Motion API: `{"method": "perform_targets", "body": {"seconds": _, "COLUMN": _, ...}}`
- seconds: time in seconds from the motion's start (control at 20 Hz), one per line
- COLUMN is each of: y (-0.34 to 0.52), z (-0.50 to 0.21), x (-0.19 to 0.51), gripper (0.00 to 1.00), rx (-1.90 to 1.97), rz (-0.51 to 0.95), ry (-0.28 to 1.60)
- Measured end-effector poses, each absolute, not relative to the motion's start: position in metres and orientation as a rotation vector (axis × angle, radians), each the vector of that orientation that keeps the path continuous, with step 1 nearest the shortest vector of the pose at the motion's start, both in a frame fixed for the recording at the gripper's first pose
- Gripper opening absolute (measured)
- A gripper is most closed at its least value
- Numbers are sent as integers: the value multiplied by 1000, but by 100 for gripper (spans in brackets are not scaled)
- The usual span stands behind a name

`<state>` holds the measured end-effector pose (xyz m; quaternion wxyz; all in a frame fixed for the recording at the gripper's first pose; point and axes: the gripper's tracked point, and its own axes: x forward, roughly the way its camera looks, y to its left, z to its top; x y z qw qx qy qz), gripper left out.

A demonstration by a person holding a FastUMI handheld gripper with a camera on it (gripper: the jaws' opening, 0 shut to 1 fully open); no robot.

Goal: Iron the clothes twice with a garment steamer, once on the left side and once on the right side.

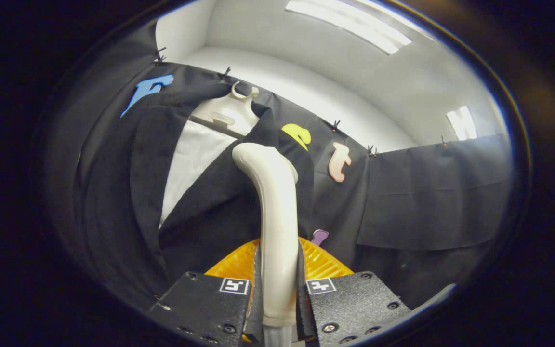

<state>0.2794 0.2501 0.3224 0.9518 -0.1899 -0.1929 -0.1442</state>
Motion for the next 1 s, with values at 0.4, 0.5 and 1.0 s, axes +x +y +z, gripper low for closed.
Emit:
{"method": "perform_targets", "body": {"seconds": 0.4, "y": 251, "z": 297, "x": 292, "gripper": 30, "rx": -480, "rz": -305, "ry": -374}}
{"method": "perform_targets", "body": {"seconds": 0.5, "y": 251, "z": 272, "x": 290, "gripper": 30, "rx": -495, "rz": -318, "ry": -356}}
{"method": "perform_targets", "body": {"seconds": 1.0, "y": 246, "z": 191, "x": 292, "gripper": 30, "rx": -556, "rz": -319, "ry": -260}}
